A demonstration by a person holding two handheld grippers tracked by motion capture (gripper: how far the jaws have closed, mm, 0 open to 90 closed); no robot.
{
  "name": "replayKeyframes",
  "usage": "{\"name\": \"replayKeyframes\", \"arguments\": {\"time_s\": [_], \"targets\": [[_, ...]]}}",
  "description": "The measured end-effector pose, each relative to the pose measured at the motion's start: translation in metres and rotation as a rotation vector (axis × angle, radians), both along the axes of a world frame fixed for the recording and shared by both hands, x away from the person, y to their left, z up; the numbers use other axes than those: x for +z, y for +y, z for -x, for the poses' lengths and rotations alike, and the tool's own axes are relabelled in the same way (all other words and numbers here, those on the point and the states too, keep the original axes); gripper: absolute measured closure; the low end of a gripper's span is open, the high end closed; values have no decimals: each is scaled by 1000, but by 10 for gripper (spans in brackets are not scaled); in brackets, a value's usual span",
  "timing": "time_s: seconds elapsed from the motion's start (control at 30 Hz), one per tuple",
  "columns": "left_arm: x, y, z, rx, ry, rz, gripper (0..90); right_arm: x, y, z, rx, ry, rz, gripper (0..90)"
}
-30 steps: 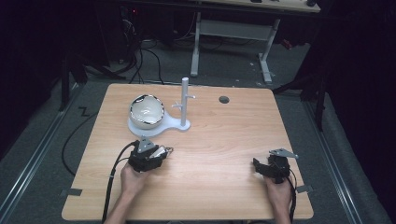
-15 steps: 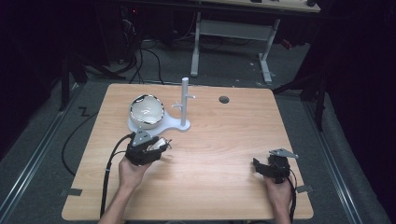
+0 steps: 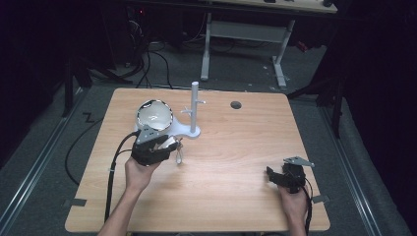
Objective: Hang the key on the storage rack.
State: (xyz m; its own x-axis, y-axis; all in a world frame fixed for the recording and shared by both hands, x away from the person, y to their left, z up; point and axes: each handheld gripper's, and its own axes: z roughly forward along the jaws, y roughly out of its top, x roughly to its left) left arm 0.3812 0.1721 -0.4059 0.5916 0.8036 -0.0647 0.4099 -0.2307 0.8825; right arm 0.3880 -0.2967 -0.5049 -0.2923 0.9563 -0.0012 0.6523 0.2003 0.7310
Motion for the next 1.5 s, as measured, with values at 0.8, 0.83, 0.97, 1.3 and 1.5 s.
{"name": "replayKeyframes", "arguments": {"time_s": [0.8,0.83,0.97,1.3,1.5], "targets": [[30,7,-25,50,-27,56,525,0,0,0,4,-1,3,247],[31,7,-26,53,-28,54,525,0,0,0,4,-2,2,247],[36,5,-33,60,-34,43,525,0,0,0,5,-2,3,247],[40,0,-47,68,-29,29,525,0,0,0,7,-4,7,247],[43,-4,-55,70,-28,19,525,0,0,0,6,-3,6,247]]}}
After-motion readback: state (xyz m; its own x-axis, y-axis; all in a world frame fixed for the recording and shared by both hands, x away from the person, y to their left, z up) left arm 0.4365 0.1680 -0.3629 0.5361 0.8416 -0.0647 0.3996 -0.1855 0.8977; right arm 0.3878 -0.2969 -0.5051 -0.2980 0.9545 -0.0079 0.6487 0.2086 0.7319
